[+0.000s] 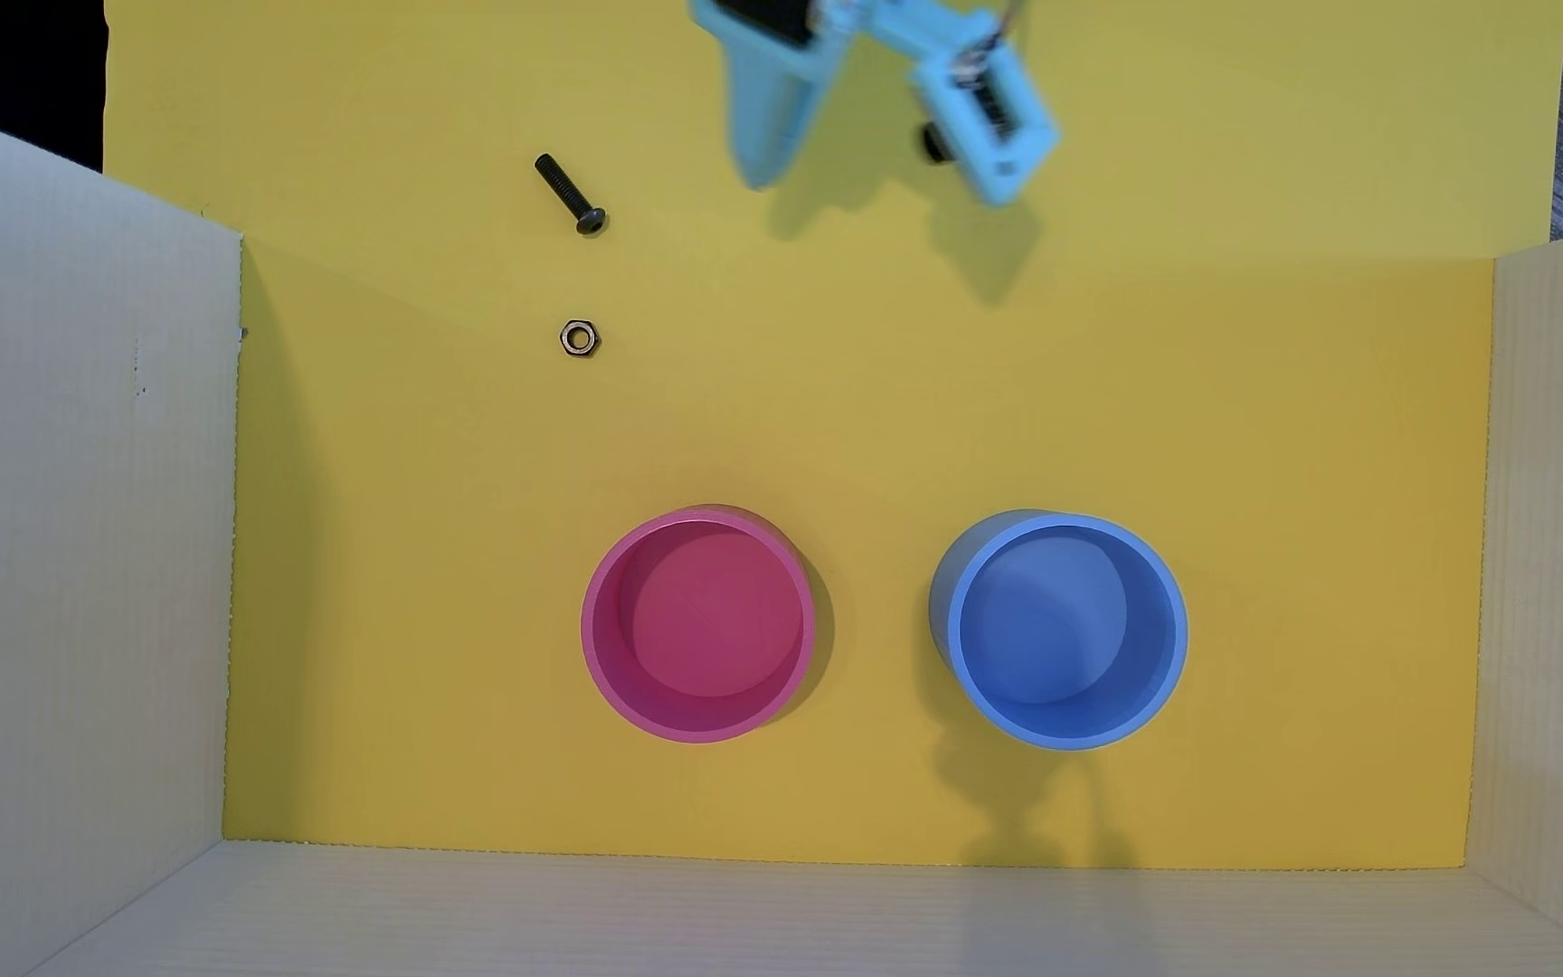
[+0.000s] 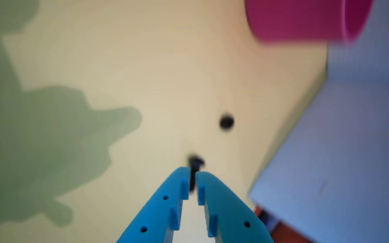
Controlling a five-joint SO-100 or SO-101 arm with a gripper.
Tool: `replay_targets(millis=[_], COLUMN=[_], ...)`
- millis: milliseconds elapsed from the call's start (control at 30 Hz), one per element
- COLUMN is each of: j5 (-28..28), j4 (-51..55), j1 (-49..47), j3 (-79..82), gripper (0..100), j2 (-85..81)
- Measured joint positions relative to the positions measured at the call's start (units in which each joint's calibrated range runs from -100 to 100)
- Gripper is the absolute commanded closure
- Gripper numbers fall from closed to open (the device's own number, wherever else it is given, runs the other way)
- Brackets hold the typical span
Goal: Pick up the bolt and place it in the pink box
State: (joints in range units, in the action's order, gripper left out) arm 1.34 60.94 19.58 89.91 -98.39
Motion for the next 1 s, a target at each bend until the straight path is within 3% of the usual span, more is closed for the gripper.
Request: replay_targets(millis=[233, 467, 733, 1000], j5=[-1.32, -6.74, -8.55, -10.01], j4=[-5.57, -6.60, -1.03, 2.91], j1=[10.06, 13.93, 14.00, 14.00], j3=[0.00, 2.16, 0.99, -6.67], gripper=[98, 98, 79, 77], j2=[0.00, 0.25, 0.25, 5.00])
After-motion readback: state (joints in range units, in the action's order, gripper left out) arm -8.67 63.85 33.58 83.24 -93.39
